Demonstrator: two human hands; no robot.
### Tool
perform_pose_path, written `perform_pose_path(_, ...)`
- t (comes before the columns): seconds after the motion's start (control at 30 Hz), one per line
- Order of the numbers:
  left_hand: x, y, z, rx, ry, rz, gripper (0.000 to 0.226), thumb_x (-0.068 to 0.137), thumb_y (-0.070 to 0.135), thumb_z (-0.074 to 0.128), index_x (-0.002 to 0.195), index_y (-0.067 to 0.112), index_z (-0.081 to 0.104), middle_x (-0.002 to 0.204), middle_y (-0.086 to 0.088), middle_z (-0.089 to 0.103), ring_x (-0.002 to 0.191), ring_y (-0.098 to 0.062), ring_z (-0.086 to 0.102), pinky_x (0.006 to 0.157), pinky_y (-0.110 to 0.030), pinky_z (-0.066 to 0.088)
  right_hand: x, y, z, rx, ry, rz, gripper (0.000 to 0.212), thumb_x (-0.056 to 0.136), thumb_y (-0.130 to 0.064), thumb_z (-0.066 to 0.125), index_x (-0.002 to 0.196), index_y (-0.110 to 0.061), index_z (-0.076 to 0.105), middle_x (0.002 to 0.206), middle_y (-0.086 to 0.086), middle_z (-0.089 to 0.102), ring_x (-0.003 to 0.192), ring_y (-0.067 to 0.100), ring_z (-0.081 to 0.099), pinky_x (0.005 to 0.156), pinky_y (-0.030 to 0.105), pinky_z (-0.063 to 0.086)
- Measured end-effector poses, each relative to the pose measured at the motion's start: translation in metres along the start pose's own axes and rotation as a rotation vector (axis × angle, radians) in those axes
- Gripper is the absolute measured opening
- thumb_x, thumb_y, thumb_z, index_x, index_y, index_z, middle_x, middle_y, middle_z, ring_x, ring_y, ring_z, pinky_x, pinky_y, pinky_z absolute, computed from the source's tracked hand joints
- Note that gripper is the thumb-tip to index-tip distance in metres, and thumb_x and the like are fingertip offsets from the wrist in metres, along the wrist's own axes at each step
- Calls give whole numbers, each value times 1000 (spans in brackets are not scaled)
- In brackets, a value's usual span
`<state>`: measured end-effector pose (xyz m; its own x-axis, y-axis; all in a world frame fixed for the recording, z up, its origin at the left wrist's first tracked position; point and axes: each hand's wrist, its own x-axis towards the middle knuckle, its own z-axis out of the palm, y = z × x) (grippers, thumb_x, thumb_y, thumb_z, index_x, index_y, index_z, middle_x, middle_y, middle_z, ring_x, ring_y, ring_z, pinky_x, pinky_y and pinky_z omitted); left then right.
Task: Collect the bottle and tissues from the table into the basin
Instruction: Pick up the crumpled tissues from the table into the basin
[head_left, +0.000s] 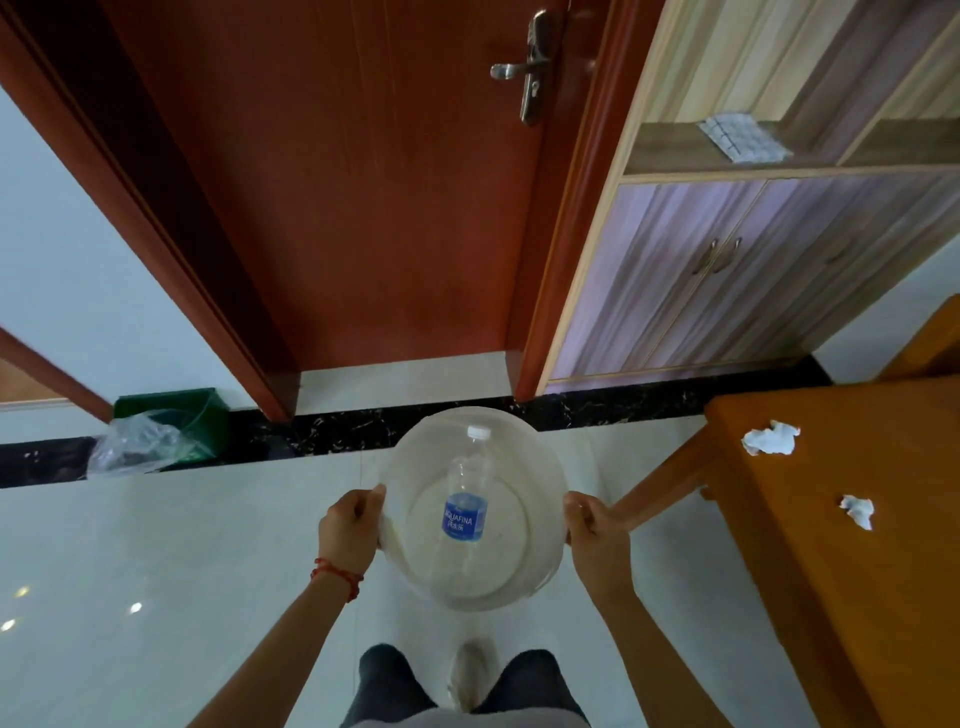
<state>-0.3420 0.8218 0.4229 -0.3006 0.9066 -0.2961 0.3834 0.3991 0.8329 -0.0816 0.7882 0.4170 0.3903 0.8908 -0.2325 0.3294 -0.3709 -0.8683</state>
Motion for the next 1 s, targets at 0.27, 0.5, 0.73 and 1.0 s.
perform_pose_path(0.27,93,43,32,76,-168,67,36,88,35,47,58,17,55,54,-6,57,62,-30,58,59,-30,42,50,-26,7,46,155,103,16,94,-23,46,93,-20,62,68,0,58,65,17,56,58,15,47)
perform_pose_path(0.5,176,84,61,155,-393,175,32,89,25,51,65,7,58,57,-10,57,61,-29,58,66,-45,55,77,-39,27,78,375,243,24,95,-26,45,102,-13,63,78,6,62,67,7,56,56,12,44)
perform_pose_path(0.73,212,133,92,222,-648,345,34,88,30,50,60,11,52,55,-4,53,55,-16,48,53,-25,35,69,-51,46,162,630,355,22,95,-20,46,101,-11,65,79,0,63,73,6,58,64,12,42)
perform_pose_path(1.0,207,154,151,301,-908,435,29,83,31,51,59,16,54,61,-9,57,63,-26,53,57,-28,43,38,-47,39,229,886,491,23,94,-18,46,104,-12,65,85,-1,65,75,4,58,63,11,43)
